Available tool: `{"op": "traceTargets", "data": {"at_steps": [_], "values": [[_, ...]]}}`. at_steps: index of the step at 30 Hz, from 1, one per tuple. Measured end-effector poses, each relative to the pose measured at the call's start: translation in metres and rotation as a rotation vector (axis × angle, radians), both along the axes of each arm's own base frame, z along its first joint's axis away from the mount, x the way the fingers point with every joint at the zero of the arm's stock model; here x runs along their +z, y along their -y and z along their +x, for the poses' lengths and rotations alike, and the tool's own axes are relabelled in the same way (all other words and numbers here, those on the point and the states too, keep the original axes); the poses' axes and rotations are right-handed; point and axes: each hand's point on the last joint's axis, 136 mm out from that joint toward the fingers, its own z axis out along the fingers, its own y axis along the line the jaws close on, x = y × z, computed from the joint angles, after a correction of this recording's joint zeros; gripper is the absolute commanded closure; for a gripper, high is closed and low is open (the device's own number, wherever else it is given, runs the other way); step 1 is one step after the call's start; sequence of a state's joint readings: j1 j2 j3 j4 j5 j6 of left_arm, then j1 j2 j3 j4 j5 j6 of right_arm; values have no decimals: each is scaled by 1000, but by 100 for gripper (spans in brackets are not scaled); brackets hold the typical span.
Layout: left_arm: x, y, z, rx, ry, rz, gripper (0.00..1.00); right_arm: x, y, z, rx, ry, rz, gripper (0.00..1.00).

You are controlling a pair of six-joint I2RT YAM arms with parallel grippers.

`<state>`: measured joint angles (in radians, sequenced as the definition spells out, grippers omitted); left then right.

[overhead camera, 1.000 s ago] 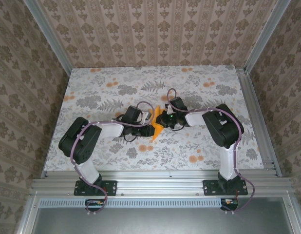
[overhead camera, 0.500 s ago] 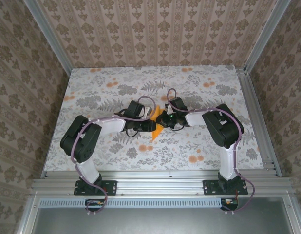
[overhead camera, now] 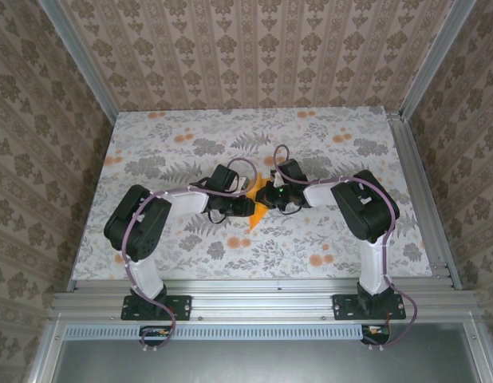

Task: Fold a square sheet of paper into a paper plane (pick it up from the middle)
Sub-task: Fourth fold the wing at the center of the table.

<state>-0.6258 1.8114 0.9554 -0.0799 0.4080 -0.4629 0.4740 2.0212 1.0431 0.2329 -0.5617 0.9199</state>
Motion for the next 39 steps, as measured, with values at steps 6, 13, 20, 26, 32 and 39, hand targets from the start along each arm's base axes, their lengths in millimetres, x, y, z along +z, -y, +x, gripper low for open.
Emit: {"op": "traceTargets", "data": {"at_steps": [6, 13, 20, 26, 32, 39], "values": [[-3, -1, 3, -9, 0, 18, 78, 1, 0, 0, -5, 7, 9, 88], [-5, -3, 4, -26, 6, 40, 80, 3, 1, -1, -17, 0, 18, 87], [-8, -4, 6, -45, 14, 66, 83, 13, 6, -3, -27, 13, 26, 87], [-9, -5, 6, -60, 21, 80, 84, 28, 11, 1, -32, 39, 45, 88], [-9, -5, 6, -65, 24, 82, 84, 28, 7, 1, -15, 29, 61, 89], [-9, -5, 6, -72, 31, 86, 85, 23, 0, 12, -6, 23, 69, 89]]}}
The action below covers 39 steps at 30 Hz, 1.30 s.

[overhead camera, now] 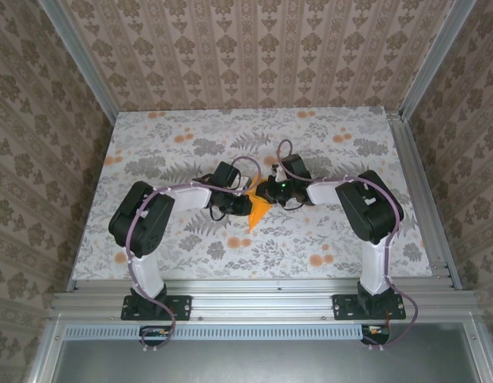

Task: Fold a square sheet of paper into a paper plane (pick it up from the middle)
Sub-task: Fourth fold the wing at the center of the table.

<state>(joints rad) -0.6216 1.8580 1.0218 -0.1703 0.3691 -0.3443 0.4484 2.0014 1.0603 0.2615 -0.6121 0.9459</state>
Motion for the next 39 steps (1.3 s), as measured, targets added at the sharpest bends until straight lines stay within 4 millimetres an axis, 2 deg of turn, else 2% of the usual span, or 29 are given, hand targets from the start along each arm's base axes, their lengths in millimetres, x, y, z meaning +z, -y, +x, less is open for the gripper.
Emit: {"op": "traceTargets", "data": {"at_steps": [4, 11, 18, 23, 30, 35, 39], "values": [[0, 0, 0, -2, 1, 1, 85, -4, -4, 7, 3, -5, -2, 89], [-1, 0, 0, -2, 1, 1, 86, 2, -10, 17, 14, 1, -10, 88], [-1, 0, 0, -2, 0, 1, 86, -20, -15, 17, 32, -37, -72, 88], [0, 0, 0, -2, 1, 0, 85, -23, -15, 18, 36, -48, -106, 88], [3, 2, -1, -5, 4, -7, 81, -25, -16, 19, 47, -46, -153, 88], [8, 5, -3, -7, 15, -9, 74, -25, -17, 19, 61, -43, -182, 88], [23, 6, -1, -2, 49, -22, 72, -26, -18, 19, 66, -37, -197, 88]]}}
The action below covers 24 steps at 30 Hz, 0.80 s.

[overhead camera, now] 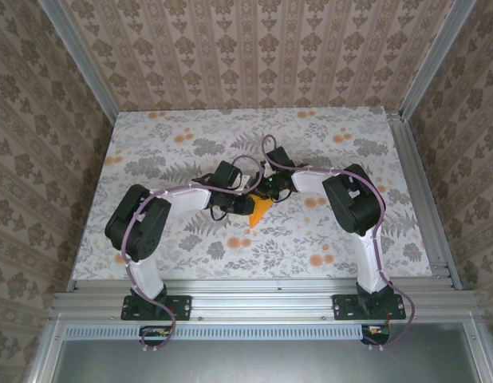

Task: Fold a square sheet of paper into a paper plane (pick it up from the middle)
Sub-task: Fourth fold the wing at the center of the table.

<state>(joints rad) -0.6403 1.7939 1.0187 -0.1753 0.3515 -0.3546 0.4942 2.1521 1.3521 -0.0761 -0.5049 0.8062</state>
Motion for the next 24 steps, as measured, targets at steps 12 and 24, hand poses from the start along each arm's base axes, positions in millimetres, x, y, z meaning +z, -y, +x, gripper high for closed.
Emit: {"op": "traceTargets", "data": {"at_steps": [12, 24], "values": [[37, 20, -16, -41, 67, -74, 74, 0, -1, 0, 14, 11, -4, 89], [7, 33, -20, -95, 39, -68, 77, 0, -2, 0, 21, 13, 1, 90]]}}
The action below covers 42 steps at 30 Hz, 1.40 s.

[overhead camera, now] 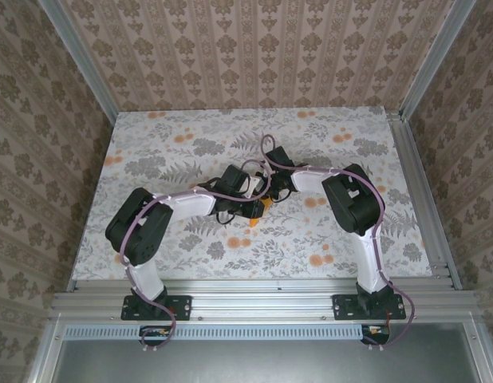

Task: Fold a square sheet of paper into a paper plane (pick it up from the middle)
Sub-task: Fourth fold the wing at the center of the table.

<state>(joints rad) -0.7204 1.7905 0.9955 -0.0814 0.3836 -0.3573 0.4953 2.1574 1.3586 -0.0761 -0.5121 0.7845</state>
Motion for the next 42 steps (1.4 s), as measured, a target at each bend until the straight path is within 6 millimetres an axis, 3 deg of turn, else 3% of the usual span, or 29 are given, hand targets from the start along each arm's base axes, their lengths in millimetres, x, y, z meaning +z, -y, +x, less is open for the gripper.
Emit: {"op": "traceTargets", "data": {"at_steps": [14, 21, 42], "values": [[-7, -2, 6, -18, 81, 7, 80, 0, 0, 0, 8, 7, -2, 91], [-18, -12, -6, -27, 76, 13, 82, 0, 0, 0, 17, 10, 10, 91], [-24, -25, -14, -32, 121, 31, 82, 0, 0, -4, 31, -2, 29, 91]]}}
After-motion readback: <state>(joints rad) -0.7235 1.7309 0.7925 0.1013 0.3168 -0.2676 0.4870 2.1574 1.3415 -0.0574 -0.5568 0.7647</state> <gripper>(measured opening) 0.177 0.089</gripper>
